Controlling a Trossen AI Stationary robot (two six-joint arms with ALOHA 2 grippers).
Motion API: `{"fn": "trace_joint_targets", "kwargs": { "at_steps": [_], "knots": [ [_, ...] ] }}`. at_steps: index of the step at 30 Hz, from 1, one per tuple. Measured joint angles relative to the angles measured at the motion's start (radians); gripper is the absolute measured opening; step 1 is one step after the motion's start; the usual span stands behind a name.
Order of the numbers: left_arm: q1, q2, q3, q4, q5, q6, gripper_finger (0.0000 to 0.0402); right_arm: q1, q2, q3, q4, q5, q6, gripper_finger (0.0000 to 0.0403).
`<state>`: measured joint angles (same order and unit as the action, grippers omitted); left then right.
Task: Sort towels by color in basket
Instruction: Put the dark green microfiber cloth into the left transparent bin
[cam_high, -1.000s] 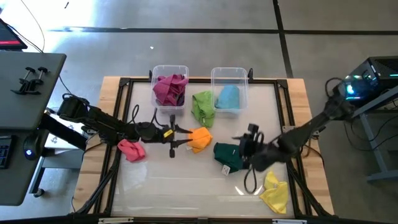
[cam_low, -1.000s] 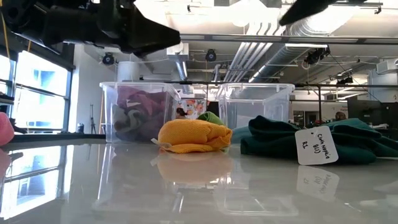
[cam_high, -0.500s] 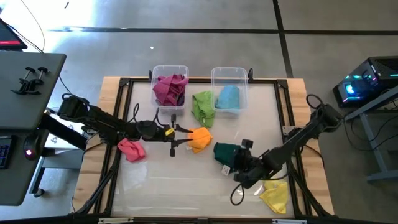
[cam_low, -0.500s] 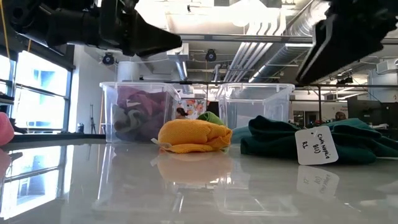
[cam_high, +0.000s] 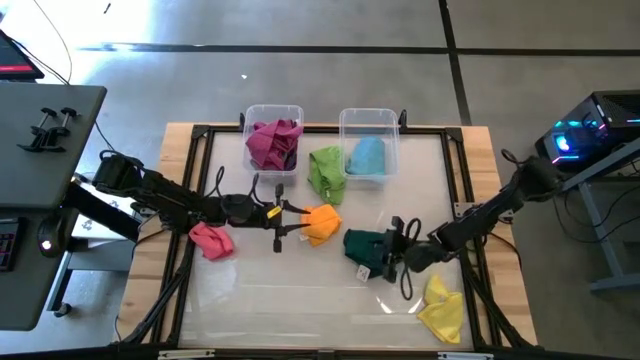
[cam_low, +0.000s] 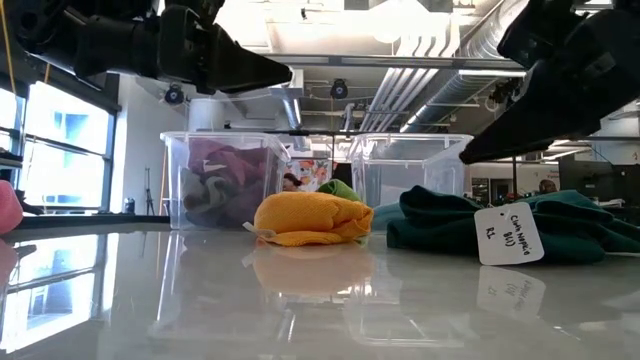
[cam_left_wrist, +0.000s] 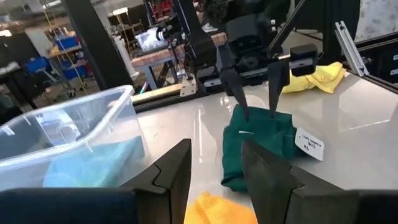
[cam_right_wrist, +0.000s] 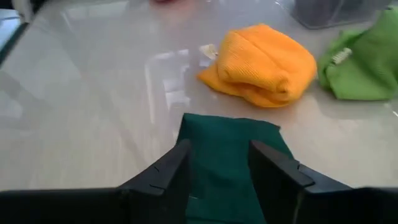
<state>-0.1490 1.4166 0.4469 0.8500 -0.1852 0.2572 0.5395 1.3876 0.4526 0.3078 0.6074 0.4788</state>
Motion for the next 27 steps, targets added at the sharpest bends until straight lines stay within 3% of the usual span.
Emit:
{"fn": "trace_joint_targets", "kwargs": {
  "at_steps": [7,11,17,25,27],
  "knots": [
    [0.007,0.000,0.000,-0.009,0.000,-0.001,0.0127,-0.052,0.015,-0.010,-0.143,-0.108,0.078,0.0225],
    [0.012,0.000,0.000,-0.019,0.000,-0.014,0.0127,-0.050,0.086,-0.010,-0.154,-0.130,0.040,0.0226],
    [0.008,0.000,0.000,-0.062,0.047,0.061,0.0127,-0.050,0.221,-0.002,-0.110,-0.137,0.088,0.0173],
    [0.011,0.000,0.000,-0.077,0.051,0.215,0.0127,-0.051,0.289,-0.010,0.069,-0.030,0.026,0.0034],
    [0.011,0.000,0.000,-0.071,0.091,0.267,0.0127,-0.051,0.272,-0.011,0.121,-0.011,-0.015,0.0021]
  ]
}}
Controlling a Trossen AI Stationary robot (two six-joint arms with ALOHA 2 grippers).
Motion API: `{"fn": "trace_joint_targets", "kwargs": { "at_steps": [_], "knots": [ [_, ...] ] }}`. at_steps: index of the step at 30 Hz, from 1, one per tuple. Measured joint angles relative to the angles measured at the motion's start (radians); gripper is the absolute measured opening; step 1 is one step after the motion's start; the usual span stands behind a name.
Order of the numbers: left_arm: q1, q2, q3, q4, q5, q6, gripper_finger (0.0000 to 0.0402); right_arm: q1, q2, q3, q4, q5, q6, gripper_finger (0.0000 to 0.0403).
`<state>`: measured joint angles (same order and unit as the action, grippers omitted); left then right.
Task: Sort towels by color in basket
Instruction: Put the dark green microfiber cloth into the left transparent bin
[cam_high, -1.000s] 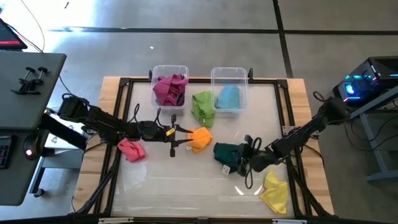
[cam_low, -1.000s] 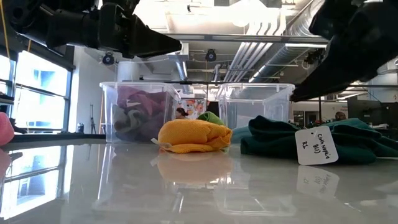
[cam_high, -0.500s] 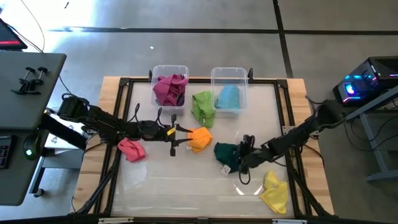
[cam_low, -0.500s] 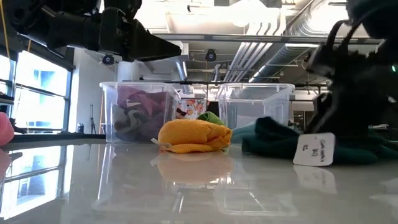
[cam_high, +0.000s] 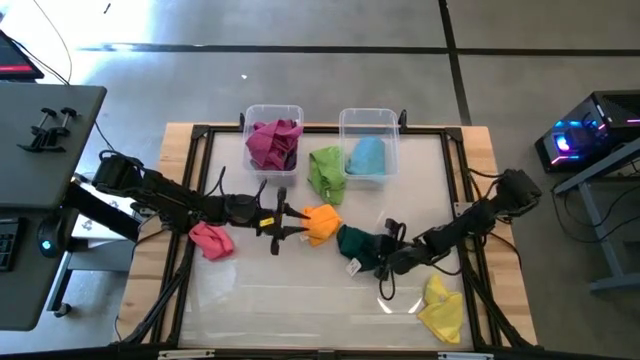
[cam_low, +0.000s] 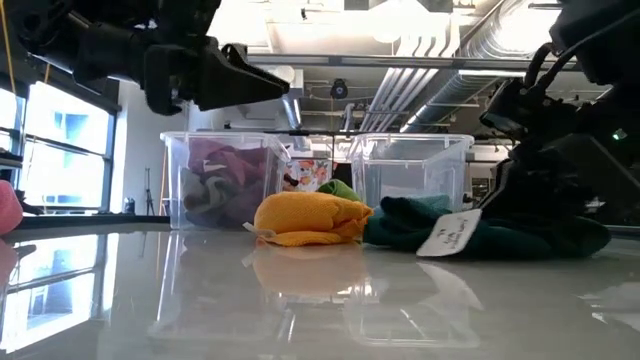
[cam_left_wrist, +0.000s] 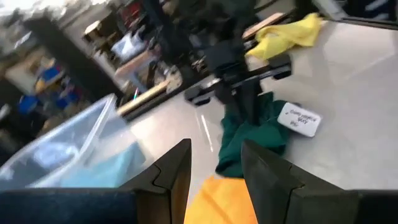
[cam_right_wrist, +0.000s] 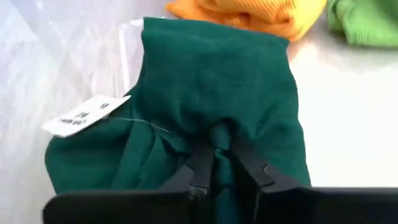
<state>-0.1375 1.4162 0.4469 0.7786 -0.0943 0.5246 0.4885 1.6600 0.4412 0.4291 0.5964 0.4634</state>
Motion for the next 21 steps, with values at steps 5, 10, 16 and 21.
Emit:
{"fn": "trace_joint_targets", "kwargs": {
  "at_steps": [5,10,16,21],
  "knots": [
    [0.006,0.000,0.000,0.094,0.049,0.015,0.0127,0.000,-0.112,0.000,0.078,0.155,-0.064,0.0032],
    [0.030,0.000,0.006,0.175,0.147,0.038,0.0128,-0.027,-0.225,0.001,0.124,0.232,-0.170,0.0021],
    [0.060,0.015,0.068,0.189,0.294,0.014,0.0162,-0.135,-0.231,0.001,0.264,0.107,-0.254,0.0021],
    [0.081,0.109,0.133,0.184,0.379,-0.044,0.0198,-0.224,-0.141,0.002,0.385,-0.041,-0.308,0.0024]
  ]
}}
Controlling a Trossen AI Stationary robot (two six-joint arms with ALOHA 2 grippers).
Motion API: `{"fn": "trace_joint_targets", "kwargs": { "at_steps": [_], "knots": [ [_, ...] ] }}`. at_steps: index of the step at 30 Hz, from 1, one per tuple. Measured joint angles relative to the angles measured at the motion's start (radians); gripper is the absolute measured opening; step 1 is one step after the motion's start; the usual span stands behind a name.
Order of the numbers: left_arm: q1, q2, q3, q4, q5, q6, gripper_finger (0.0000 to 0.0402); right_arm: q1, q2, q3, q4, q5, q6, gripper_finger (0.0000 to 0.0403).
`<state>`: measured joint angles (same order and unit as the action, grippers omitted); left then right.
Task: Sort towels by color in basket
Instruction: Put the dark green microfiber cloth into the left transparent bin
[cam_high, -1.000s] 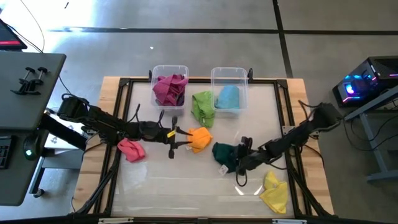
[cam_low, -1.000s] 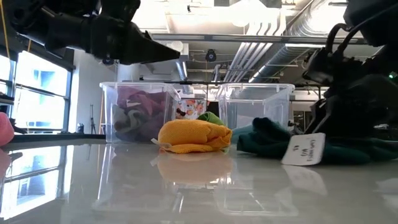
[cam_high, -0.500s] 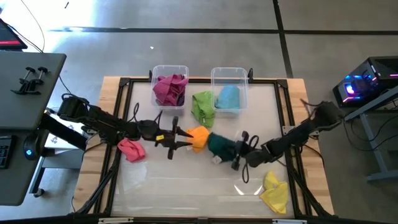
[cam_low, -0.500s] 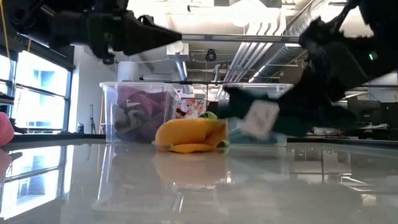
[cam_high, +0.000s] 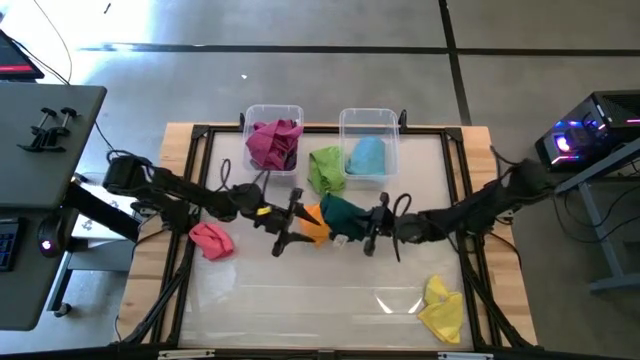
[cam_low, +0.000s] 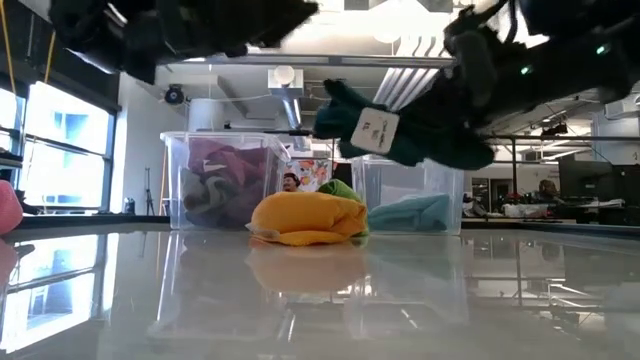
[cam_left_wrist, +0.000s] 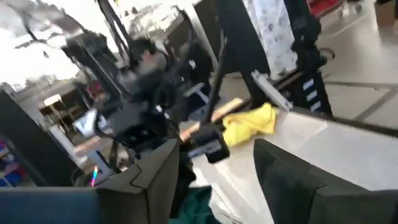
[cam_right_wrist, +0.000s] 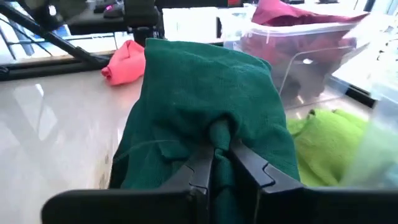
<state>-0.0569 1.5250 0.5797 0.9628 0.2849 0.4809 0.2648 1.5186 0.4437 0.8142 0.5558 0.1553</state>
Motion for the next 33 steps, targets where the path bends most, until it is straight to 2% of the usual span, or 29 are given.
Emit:
{"fn": "trace_joint_targets", "kwargs": {
  "at_steps": [4,8,12,19,23,28,31,33],
  "knots": [
    [0.012,0.111,0.061,-0.002,-0.020,0.010,0.0222,-0.041,0.071,0.051,0.011,-0.053,-0.010,0.0023],
    [0.013,0.186,0.101,-0.021,-0.160,0.012,0.0232,-0.049,0.126,0.120,0.007,-0.103,-0.065,0.0024],
    [0.013,0.202,0.112,-0.125,-0.269,0.008,0.0232,-0.031,0.132,0.181,-0.065,-0.113,-0.108,0.0025],
    [0.009,0.200,0.113,-0.232,-0.274,-0.026,0.0219,-0.014,0.130,0.237,-0.163,-0.125,-0.132,0.0026],
    [-0.002,0.200,0.113,-0.258,-0.277,-0.031,0.0178,-0.013,0.130,0.242,-0.188,-0.136,-0.105,0.0026],
    [-0.016,0.200,0.113,-0.284,-0.276,-0.014,0.0092,-0.013,0.129,0.242,-0.190,-0.157,-0.102,0.0030],
    [-0.021,0.200,0.115,-0.305,-0.298,0.005,0.0030,-0.013,0.129,0.242,-0.194,-0.152,-0.093,0.0048],
    [-0.028,0.199,0.115,-0.328,-0.352,0.009,0.0015,-0.013,0.129,0.242,-0.192,-0.141,-0.093,0.0070]
  ]
}}
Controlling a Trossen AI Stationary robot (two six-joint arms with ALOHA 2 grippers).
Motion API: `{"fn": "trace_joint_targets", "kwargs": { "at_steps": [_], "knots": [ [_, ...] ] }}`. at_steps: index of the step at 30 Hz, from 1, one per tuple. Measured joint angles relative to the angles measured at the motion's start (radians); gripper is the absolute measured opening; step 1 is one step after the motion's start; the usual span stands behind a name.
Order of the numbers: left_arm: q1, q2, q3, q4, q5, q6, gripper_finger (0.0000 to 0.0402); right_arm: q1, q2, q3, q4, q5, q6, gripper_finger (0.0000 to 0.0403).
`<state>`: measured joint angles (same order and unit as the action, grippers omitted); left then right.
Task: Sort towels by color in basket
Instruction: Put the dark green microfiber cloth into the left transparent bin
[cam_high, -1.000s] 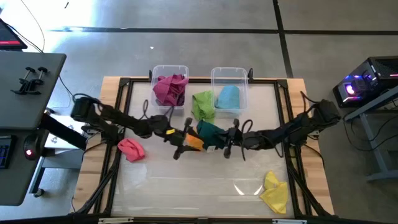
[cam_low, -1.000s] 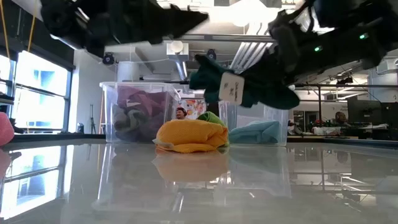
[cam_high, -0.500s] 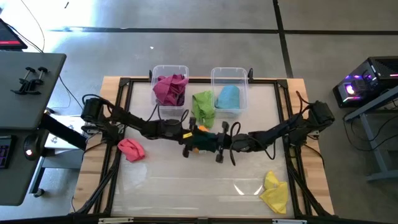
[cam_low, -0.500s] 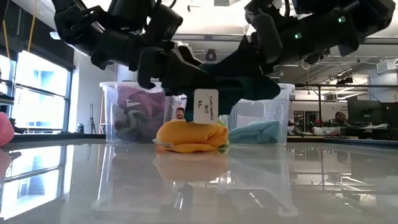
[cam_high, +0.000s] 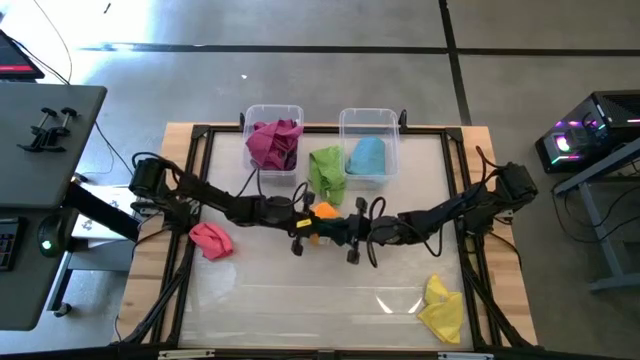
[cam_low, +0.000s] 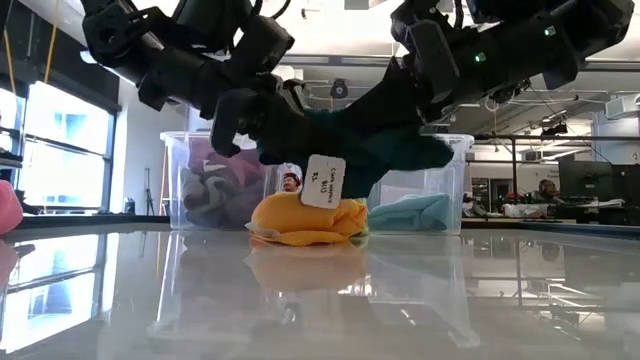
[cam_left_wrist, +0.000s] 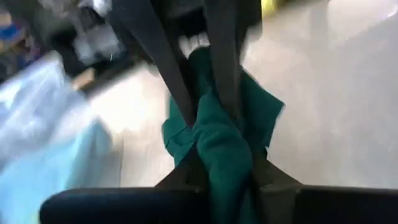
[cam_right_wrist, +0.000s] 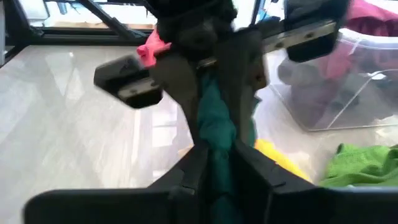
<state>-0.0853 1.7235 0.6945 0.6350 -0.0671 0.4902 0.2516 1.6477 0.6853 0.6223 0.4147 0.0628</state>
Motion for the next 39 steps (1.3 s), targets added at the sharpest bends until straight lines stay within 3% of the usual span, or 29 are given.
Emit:
{"fn": "trace_joint_targets", "kwargs": {
  "at_steps": [4,8,12,18,21,26,30,34,39],
  "knots": [
    [-0.026,-0.004,-0.005,-0.096,-0.123,0.011,0.0021,0.000,-0.007,0.002,-0.006,0.006,0.009,0.0122],
    [-0.076,-0.051,-0.004,-0.222,-0.286,-0.017,0.0014,0.000,-0.061,0.002,-0.121,0.002,0.063,0.0154],
    [-0.149,-0.134,-0.005,-0.298,-0.497,-0.016,0.0014,0.000,-0.129,0.002,-0.239,0.004,0.114,0.0160],
    [-0.220,-0.313,-0.005,-0.354,-0.796,-0.016,0.0014,0.000,-0.177,0.002,-0.260,0.008,0.113,0.0161],
    [-0.228,-0.408,-0.005,-0.393,-0.917,-0.042,0.0014,0.000,-0.178,0.001,-0.267,0.011,0.113,0.0161],
    [-0.184,-0.571,-0.011,-0.519,-1.212,-0.099,0.0015,0.001,-0.171,0.001,-0.282,0.010,0.116,0.0161],
    [-0.062,-0.690,-0.011,-0.671,-1.180,-0.232,0.0029,0.001,-0.171,0.001,-0.282,0.031,0.113,0.0161],
    [0.116,-0.750,-0.011,-0.740,-0.960,-0.355,0.0032,0.001,-0.171,0.001,-0.285,0.054,0.113,0.0161],
    [0.309,-0.721,-0.011,-0.734,-0.726,-0.412,0.0034,0.001,-0.170,0.001,-0.285,0.055,0.113,0.0161]
  ]
}}
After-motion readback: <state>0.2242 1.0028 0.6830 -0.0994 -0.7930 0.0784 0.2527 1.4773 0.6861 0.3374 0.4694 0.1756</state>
